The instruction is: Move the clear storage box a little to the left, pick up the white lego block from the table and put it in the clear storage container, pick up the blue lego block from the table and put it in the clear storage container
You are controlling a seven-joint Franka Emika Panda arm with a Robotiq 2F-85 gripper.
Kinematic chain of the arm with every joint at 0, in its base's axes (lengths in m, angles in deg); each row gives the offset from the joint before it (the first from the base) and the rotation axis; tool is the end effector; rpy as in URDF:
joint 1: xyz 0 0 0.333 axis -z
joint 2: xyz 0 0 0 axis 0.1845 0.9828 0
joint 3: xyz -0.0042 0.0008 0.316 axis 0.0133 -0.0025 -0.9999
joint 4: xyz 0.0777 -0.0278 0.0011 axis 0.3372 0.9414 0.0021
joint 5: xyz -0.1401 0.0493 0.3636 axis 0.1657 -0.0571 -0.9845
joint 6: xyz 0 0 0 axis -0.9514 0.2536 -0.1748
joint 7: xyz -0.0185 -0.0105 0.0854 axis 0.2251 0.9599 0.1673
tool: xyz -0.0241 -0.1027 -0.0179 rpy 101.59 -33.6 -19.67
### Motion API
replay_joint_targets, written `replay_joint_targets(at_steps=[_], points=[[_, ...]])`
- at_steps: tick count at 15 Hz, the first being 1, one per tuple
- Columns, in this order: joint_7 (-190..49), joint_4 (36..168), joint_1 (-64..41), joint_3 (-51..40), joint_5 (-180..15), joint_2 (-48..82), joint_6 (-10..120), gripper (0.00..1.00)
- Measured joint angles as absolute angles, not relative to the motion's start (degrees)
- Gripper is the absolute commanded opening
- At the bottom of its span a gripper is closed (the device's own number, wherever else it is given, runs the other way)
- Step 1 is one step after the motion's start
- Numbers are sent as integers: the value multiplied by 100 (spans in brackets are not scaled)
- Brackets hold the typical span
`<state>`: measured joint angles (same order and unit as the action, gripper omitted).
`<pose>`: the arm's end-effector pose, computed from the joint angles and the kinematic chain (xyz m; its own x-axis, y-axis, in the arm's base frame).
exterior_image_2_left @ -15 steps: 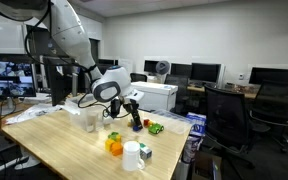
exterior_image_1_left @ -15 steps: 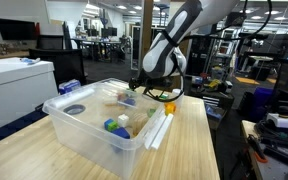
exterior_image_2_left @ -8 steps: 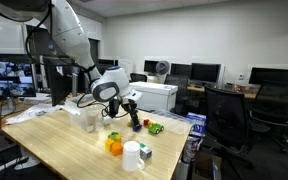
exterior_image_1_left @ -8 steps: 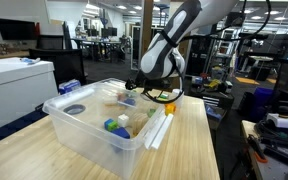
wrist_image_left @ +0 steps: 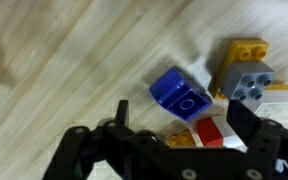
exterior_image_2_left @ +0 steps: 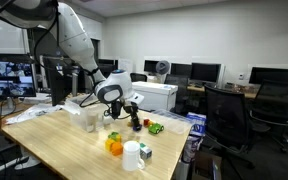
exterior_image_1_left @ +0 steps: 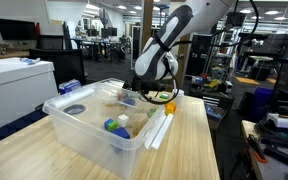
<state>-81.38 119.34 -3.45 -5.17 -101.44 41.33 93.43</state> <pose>0.6333 -0.1422 0.1605 0.6930 -0.6379 0.3359 -0.6135 -0.7665 -0.1900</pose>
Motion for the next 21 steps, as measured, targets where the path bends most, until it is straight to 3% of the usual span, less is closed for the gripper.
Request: replay_joint_targets(at_steps=[8, 15, 16, 17, 21], points=[[-8811, 11229, -630, -115, -10140, 4350, 8025, 100], [-9039, 10814, -816, 15, -10138, 4709, 7946, 97], [-9052, 10775, -815, 26, -10138, 4733, 7942, 73], [-9067, 10748, -814, 36, -10138, 4749, 7940, 73], [-9109, 10686, -811, 104, -10138, 4782, 7930, 30]])
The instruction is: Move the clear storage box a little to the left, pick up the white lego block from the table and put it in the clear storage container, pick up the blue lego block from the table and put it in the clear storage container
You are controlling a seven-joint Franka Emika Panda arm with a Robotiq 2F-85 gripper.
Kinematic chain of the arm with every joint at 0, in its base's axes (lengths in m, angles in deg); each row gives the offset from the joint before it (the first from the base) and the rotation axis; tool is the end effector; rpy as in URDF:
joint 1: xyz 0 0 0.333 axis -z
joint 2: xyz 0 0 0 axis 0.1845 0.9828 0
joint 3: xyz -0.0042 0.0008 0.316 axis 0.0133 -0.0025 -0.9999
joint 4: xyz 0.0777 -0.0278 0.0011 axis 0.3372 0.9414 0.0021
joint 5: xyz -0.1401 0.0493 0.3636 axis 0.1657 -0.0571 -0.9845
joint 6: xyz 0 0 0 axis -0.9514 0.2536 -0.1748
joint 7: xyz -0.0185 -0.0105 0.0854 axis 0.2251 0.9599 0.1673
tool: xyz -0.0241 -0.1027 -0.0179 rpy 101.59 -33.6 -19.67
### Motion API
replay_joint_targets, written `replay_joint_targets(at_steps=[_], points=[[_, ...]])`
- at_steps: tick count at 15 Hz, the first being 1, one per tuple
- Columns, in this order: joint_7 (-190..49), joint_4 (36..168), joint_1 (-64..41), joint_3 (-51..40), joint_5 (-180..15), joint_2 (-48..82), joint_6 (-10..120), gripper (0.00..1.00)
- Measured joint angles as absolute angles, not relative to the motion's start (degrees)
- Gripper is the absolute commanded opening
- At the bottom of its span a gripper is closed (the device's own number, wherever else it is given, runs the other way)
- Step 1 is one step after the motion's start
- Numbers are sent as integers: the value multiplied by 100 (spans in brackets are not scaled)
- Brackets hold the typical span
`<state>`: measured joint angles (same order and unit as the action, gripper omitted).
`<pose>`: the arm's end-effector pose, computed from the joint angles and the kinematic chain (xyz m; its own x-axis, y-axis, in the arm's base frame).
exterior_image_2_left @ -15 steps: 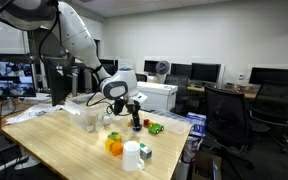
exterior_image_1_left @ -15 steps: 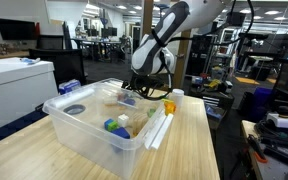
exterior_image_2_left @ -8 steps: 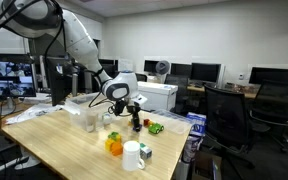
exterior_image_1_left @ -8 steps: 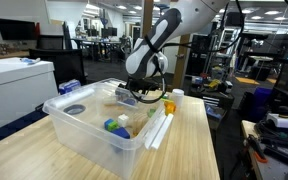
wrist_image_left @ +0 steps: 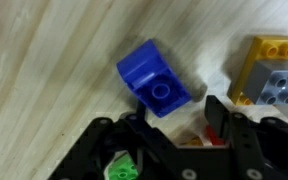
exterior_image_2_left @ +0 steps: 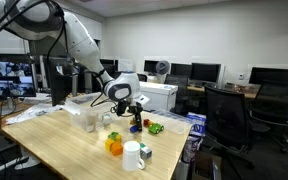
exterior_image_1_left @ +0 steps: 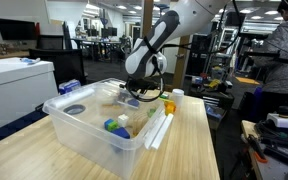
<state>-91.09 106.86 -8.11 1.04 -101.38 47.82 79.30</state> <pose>0.6737 -0.1488 0.1483 0.6430 -0.7328 0.2225 -0.7214 -0.6771 -0.1456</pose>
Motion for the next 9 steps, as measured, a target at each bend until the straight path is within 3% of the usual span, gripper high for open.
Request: replay_joint_targets(at_steps=[2, 3, 4, 5, 9], points=[[-9109, 10686, -811, 130, -10138, 4783, 7930, 19], [-9111, 10686, -811, 148, -10138, 4785, 7930, 58], [-9121, 10686, -813, 166, -10138, 4789, 7928, 53], [-9140, 10686, -818, 178, -10138, 4790, 7917, 55], [-9149, 10685, -871, 154, -10138, 4788, 7953, 82]])
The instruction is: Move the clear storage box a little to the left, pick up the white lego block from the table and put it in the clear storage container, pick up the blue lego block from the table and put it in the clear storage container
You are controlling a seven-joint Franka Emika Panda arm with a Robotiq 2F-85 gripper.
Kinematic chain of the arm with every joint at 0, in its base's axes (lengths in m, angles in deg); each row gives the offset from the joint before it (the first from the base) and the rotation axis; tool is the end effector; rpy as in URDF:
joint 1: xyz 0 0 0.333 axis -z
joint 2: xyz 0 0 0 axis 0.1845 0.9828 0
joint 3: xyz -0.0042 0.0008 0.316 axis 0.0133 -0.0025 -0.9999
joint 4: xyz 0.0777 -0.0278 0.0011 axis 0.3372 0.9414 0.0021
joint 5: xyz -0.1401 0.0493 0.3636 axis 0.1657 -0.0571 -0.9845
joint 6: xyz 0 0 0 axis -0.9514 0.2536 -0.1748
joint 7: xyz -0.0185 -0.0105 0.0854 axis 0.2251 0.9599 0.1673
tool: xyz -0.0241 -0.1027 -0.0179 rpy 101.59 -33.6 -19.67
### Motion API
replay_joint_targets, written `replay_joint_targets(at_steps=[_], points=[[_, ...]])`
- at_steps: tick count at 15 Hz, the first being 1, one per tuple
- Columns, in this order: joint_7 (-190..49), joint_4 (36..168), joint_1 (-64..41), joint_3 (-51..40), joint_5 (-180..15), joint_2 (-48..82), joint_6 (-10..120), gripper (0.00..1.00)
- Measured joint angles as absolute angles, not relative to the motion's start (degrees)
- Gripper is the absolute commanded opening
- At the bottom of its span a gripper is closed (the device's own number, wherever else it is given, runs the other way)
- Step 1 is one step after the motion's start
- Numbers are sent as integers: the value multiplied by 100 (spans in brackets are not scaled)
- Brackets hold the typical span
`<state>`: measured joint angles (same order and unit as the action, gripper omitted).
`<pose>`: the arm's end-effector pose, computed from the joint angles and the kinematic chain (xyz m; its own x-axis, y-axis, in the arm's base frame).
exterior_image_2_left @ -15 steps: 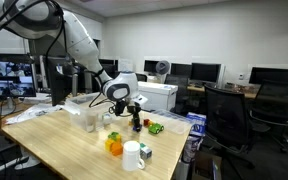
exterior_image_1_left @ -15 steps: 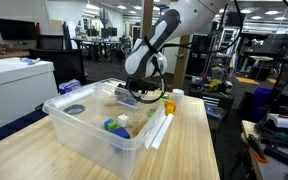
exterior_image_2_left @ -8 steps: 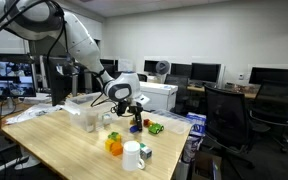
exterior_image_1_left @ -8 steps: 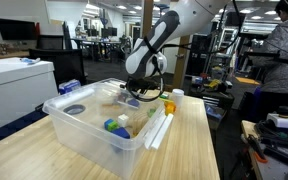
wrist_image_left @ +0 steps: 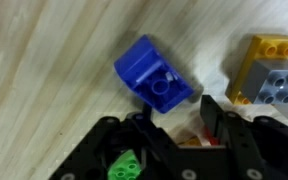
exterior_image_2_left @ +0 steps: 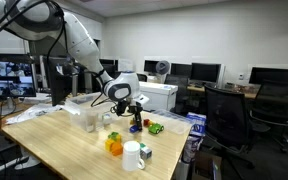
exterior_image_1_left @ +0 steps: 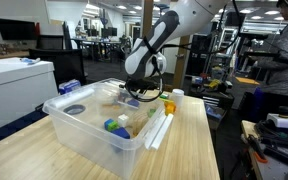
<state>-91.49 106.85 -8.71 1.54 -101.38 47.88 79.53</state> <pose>0.6745 -0.1470 0.1489 0.6406 -0.7330 0.2290 -0.7225 -0.6763 -0.1437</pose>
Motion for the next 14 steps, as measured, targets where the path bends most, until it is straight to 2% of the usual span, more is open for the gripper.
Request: replay_joint_targets(at_steps=[2, 10, 14], points=[[-9148, 10684, -872, 100, -10138, 4784, 7960, 99], [-9099, 10755, -870, -35, -10135, 4779, 7987, 100], [-9029, 11125, -856, -112, -10138, 4667, 8533, 100]])
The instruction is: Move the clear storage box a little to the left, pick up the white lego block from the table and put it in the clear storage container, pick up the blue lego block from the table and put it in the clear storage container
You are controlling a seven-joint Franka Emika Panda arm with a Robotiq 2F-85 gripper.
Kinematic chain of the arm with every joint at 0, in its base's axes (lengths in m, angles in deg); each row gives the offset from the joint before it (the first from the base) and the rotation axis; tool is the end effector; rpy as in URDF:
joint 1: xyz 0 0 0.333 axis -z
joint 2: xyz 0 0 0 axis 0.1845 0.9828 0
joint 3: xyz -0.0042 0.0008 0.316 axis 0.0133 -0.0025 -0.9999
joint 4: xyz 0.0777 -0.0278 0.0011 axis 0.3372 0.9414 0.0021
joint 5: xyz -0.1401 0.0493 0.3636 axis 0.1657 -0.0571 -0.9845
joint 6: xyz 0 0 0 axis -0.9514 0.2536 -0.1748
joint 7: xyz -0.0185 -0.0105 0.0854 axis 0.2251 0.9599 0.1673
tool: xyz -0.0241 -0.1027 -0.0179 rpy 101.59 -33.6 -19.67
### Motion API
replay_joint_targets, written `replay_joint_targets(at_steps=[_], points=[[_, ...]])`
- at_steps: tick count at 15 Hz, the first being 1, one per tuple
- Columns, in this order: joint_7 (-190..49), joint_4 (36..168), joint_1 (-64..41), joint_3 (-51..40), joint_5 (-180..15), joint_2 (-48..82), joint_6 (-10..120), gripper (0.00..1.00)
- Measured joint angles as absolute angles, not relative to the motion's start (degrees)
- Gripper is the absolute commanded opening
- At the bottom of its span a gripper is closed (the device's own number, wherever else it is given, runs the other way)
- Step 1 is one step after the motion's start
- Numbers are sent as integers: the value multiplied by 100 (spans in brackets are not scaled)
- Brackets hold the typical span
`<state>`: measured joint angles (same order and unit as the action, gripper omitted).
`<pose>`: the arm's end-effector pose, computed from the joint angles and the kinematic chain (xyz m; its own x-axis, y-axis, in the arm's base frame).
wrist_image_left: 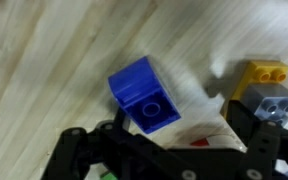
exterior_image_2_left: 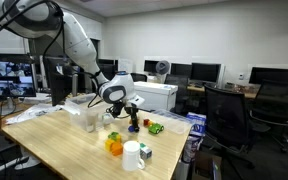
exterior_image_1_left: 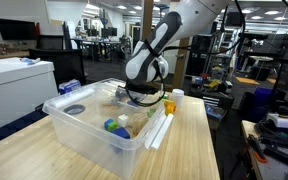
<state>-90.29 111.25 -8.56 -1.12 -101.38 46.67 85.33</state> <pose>0.6626 -0.1242 0.1407 0.6571 -0.7097 0.2539 -0.6914 -0.7017 -0.1721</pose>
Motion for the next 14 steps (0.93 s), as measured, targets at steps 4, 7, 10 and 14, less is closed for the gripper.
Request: replay_joint_targets(at_steps=[4, 7, 10, 14], points=[[-9029, 11387, -862, -107, -10138, 4603, 8773, 100], [-9028, 11550, -861, -130, -10138, 4537, 8890, 100], [-9028, 11614, -858, -144, -10138, 4501, 8912, 67], [-9027, 11679, -815, -153, -10141, 4408, 8897, 28]])
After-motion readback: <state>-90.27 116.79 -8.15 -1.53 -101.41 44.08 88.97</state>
